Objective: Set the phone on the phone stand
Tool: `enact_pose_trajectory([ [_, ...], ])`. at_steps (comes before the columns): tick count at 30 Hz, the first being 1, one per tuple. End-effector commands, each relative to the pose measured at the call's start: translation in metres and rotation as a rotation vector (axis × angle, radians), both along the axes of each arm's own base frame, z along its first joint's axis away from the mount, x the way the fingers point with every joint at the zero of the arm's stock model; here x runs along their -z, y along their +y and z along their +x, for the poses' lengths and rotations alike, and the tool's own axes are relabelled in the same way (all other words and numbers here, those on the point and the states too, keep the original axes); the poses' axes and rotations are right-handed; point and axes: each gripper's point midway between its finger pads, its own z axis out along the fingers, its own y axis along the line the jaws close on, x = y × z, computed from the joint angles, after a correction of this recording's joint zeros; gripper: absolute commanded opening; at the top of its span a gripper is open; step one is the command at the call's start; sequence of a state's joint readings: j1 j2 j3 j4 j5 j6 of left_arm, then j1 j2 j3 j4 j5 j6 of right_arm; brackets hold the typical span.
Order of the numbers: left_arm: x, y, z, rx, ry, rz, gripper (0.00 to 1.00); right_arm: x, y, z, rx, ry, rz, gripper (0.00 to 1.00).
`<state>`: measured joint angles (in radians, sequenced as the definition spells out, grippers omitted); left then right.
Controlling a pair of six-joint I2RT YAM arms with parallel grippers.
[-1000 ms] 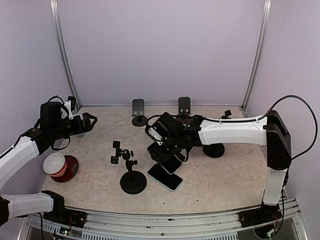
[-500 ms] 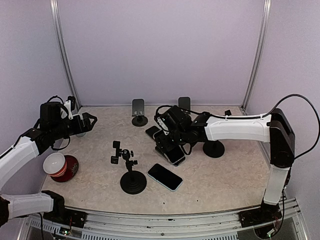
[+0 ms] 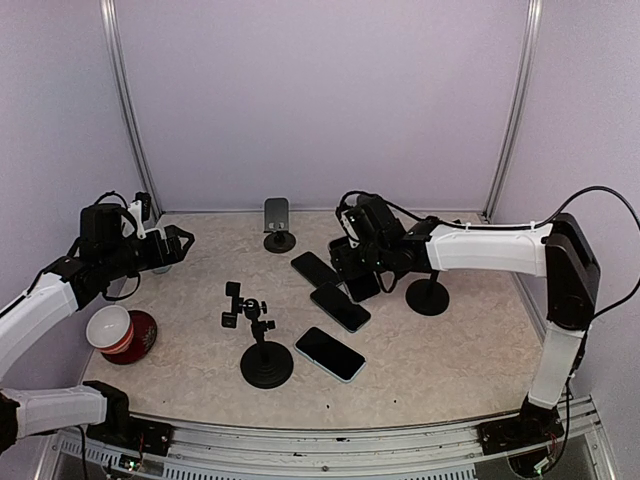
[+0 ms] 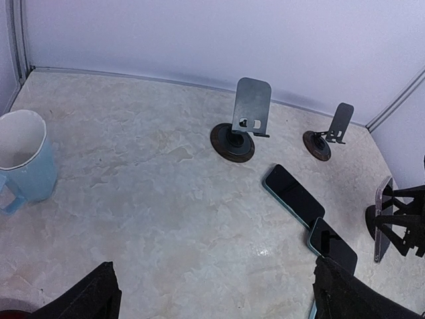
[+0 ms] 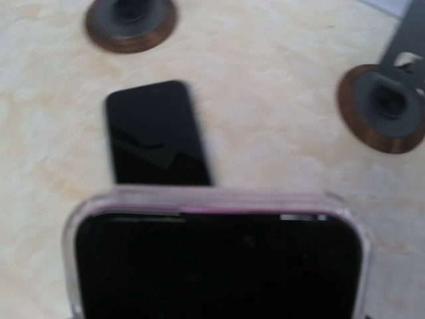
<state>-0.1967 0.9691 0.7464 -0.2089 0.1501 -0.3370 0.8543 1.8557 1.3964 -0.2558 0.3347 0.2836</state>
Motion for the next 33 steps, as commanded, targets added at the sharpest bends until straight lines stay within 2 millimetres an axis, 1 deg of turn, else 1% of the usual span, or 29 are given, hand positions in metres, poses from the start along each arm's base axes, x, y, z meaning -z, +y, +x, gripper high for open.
enact_pose_trajectory([
  [1, -0.007, 0.002, 0.001, -0.007, -0.033, -0.014, 0.99, -0.045, -0.009, 0.021, 0.06, -0.108, 0.119, 0.58],
  [10, -0.008, 0.004, 0.002, -0.012, -0.035, -0.017, 0.99, -0.058, -0.023, 0.047, 0.132, -0.185, 0.125, 0.58],
  [18, -0.009, 0.005, 0.002, -0.013, -0.036, -0.018, 0.99, -0.063, -0.033, 0.07, 0.169, -0.22, 0.16, 0.57],
  [28, -0.01, 0.007, 0.002, -0.018, -0.04, -0.022, 0.99, -0.064, -0.05, 0.101, 0.224, -0.25, 0.185, 0.57],
  [33, -0.009, 0.007, 0.002, -0.016, -0.038, -0.027, 0.99, -0.071, -0.054, 0.117, 0.258, -0.296, 0.179, 0.57],
])
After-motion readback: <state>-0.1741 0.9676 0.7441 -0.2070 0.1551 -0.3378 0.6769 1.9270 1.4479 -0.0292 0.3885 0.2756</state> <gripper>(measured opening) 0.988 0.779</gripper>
